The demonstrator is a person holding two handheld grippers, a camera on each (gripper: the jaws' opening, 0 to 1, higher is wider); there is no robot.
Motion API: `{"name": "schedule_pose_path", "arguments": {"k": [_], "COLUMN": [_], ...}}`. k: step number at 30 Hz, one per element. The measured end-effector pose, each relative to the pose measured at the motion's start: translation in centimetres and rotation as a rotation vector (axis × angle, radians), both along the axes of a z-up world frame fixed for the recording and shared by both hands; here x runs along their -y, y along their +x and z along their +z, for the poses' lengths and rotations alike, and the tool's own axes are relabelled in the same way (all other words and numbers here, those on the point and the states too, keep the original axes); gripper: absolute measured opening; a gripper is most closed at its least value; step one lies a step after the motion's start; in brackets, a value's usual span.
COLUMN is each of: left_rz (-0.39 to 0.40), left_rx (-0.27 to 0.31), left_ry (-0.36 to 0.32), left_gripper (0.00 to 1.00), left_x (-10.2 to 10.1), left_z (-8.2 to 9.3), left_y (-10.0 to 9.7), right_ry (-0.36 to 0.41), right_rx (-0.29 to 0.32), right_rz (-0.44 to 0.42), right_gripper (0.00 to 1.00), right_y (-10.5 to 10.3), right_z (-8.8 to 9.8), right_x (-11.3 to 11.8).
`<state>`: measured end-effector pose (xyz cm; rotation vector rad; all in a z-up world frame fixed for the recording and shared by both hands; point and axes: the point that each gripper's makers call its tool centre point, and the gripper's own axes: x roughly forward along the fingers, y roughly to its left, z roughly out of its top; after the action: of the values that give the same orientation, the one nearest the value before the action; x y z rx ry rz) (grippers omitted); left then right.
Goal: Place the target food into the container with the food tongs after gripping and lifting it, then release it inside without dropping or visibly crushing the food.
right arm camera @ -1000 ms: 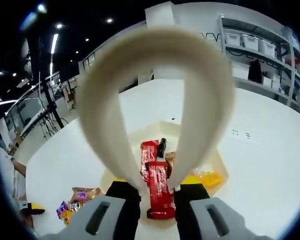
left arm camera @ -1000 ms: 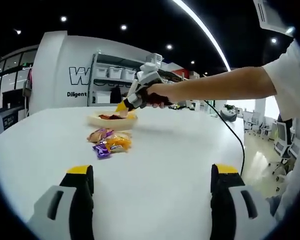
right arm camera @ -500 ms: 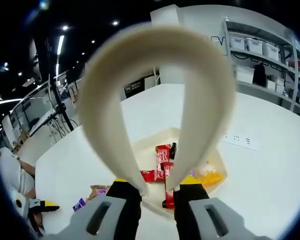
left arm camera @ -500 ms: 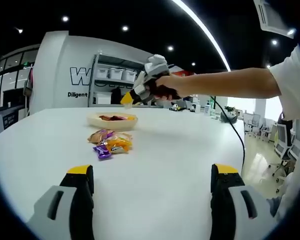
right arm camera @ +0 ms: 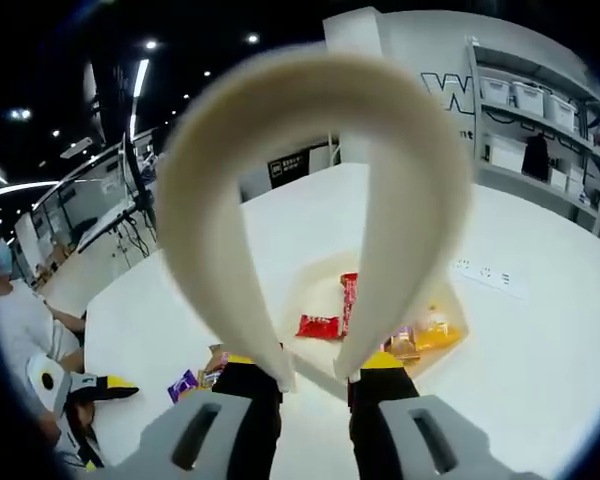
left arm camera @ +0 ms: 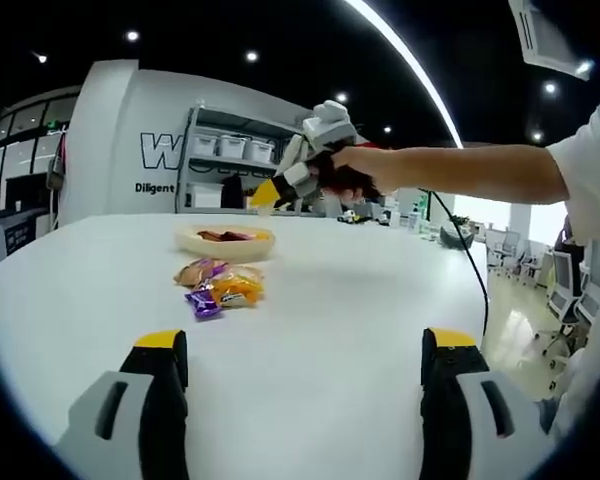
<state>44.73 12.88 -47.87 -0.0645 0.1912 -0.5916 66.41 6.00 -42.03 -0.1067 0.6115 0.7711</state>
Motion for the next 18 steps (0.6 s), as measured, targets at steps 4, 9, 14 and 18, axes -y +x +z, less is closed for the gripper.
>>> {"name": "schedule_pose_path", "arguments": {"k": [4, 9, 14, 18], "left_rz": [-0.007, -0.007, -0.013, -0.016], "left_rx": [-0.011, -0.006, -0.018, -0.031], "left_ry": [0.003, 0.003, -0.008, -0.020], "left_gripper": [0.94, 0.92, 0.91, 0.91], "left_x": [0.2, 0.2, 0.3, 0.3], "left_z": [-0.2, -0.1, -0.1, -0.2], "left_y": [0.0, 0.0, 0.0, -0.1], "right_ry": [0.007, 0.020, -0.040, -0.027], "right_rx": [-0.017, -0.042, -0.023, -0.042], "right_rz": [0.018, 0.057, 0.126, 0.129], "right_gripper": [0.19, 0.19, 0.19, 0.19], "right_y": [-0.9, -3.0, -4.9, -5.3], "right_z": [-1.0, -2.3, -3.9, -4.2], "right_x": [-0.8, -2.7, -4.3, -4.6]}}
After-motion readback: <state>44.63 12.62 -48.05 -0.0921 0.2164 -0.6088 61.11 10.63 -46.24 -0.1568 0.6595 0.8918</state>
